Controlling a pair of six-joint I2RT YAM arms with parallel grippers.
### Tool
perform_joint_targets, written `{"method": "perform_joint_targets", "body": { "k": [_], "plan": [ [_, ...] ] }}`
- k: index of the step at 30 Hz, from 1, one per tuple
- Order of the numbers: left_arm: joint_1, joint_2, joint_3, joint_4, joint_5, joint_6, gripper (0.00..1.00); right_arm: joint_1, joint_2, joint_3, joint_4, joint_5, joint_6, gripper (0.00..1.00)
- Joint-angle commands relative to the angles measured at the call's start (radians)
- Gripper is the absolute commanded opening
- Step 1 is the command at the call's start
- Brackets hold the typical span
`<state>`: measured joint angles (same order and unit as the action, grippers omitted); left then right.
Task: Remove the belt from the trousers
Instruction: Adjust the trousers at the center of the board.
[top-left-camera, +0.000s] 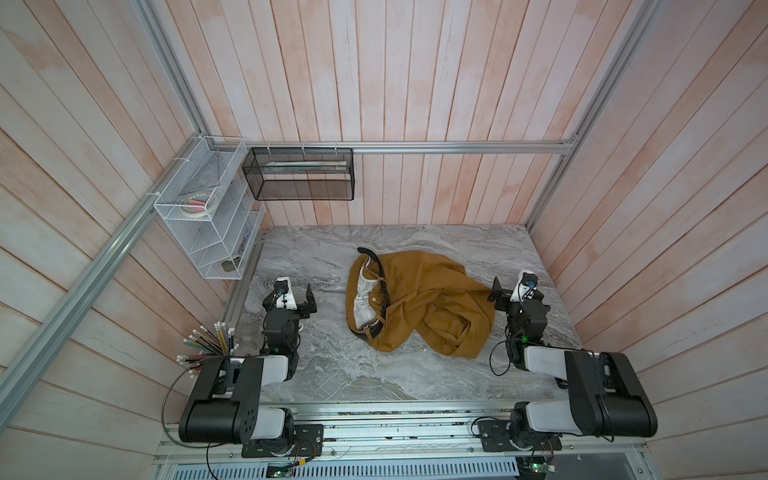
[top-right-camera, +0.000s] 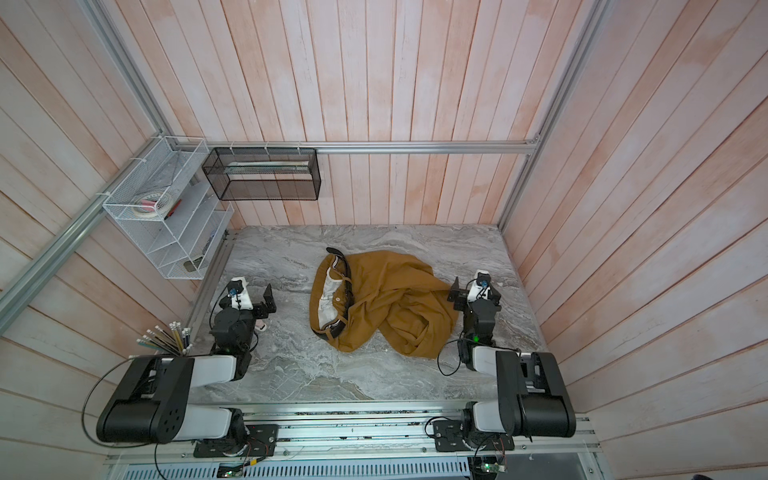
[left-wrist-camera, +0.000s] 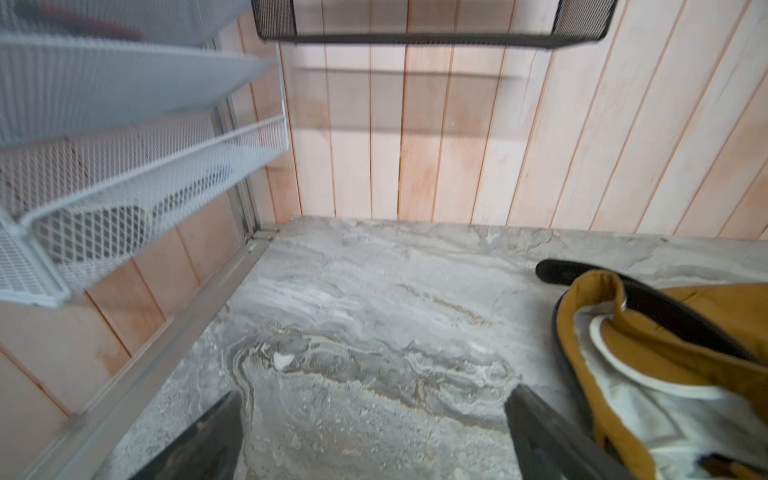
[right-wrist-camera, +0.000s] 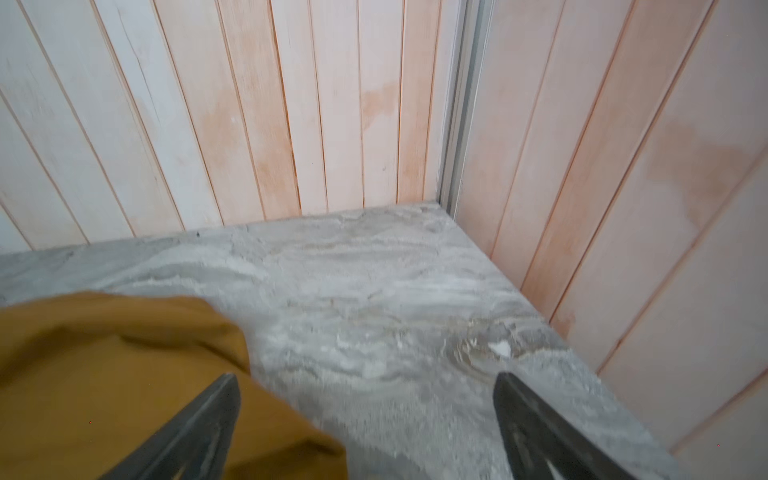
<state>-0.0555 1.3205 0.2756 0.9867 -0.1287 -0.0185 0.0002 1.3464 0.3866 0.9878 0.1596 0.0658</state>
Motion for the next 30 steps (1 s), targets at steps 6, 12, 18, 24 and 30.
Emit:
{"method": "perform_joint_targets", "body": {
  "k": [6, 12, 18, 24, 30],
  "plan": [
    [-0.262, -0.205, 0.319, -0.726, 0.124, -0.217, 0.96, 0.078, 0.097, 0.494, -0.517, -0.143, 0.086, 0.87],
    [-0.809, -0.001, 0.498, -0.890, -0.043, -0.359, 0.79, 0.159, 0.377, 0.755, -0.614, -0.370, 0.113, 0.78],
    [-0.919, 0.263, 0.532, -0.791, -0.047, -0.740, 0.72, 0.206, 0.585, 0.961, -0.825, -0.469, 0.145, 0.68],
    [-0.714, 0.353, 0.413, -0.652, 0.189, -0.975, 0.64, 0.353, 0.528, 0.782, -0.886, -0.327, 0.073, 0.61],
    [-0.506, 0.440, 0.481, -0.766, 0.369, -0.882, 0.62, 0.413, 0.447, 0.524, -0.768, -0.333, 0.135, 0.53]
  ]
}}
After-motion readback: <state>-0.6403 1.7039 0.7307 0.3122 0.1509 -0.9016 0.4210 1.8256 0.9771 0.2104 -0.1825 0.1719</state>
